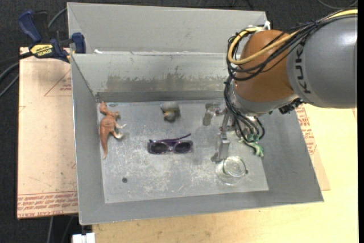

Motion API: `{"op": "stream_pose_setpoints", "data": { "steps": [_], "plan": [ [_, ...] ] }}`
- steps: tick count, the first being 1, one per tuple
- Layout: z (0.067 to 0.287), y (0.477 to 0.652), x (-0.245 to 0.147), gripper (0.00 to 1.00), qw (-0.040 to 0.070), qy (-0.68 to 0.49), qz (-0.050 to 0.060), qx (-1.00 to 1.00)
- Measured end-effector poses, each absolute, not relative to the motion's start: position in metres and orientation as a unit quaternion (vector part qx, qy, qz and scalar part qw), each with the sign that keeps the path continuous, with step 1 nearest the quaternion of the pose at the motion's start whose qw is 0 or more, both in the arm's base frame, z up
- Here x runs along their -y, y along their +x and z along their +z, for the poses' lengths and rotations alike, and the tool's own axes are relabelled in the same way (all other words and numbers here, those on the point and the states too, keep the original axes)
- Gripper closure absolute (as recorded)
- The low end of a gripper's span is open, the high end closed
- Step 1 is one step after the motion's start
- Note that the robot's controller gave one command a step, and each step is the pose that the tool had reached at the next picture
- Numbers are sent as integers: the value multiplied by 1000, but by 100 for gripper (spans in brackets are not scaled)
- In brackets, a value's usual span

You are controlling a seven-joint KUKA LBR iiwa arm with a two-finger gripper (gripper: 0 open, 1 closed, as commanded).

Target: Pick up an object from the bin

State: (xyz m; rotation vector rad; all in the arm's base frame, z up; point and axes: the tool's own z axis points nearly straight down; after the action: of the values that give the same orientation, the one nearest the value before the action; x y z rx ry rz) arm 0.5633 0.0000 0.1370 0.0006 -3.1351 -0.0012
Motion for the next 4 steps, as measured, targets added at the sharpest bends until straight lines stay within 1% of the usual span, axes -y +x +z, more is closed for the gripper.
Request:
{"op": "stream_pose_setpoints", "data": {
  "steps": [1, 2, 3, 4],
  "plan": [
    [142, 565, 0, 0, 0, 0, 0, 1000],
    [69, 560, -71, 0, 3, 25, -2, 1000],
    [157, 576, -71, 0, -3, -16, -1, 1000],
    [98, 558, -98, 0, 5, 51, -2, 999]
  ]
}}
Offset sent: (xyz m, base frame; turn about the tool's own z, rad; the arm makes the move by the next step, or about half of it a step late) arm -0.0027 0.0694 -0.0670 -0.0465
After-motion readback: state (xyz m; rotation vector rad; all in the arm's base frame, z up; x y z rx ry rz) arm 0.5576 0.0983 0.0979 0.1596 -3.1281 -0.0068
